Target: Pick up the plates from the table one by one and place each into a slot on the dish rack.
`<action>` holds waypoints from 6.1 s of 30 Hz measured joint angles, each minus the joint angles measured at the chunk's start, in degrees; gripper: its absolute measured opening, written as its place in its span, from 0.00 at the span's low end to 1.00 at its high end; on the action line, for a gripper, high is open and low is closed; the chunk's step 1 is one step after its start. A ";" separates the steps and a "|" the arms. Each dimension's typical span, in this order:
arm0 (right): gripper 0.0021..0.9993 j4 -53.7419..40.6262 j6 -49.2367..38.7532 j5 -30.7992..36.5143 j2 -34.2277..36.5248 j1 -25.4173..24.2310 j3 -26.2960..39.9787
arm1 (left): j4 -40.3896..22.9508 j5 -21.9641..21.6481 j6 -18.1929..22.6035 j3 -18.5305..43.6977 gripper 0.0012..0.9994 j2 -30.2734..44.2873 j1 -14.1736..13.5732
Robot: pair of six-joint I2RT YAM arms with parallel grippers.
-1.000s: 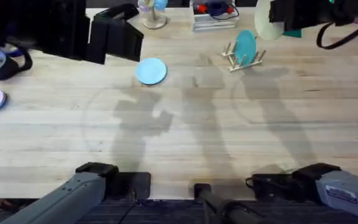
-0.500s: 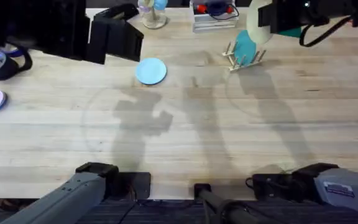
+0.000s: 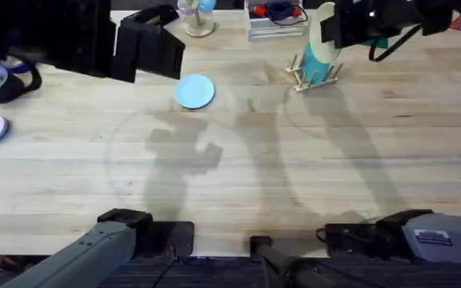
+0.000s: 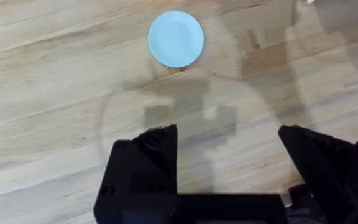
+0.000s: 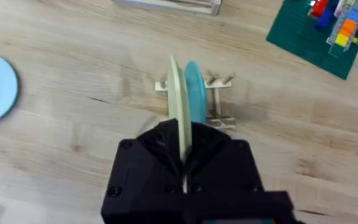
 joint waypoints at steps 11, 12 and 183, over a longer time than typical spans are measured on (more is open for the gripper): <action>0.03 1.01 0.00 0.22 1.81 0.00 0.00 | 0.00 0.00 0.01 0.00 1.00 0.00 0.00; 0.03 1.08 0.00 0.20 2.01 0.00 0.00 | 0.00 0.00 0.01 0.00 0.99 0.00 0.00; 0.93 -15.88 1.75 0.37 -23.26 0.00 0.07 | 0.07 0.00 0.01 0.00 1.00 0.00 0.00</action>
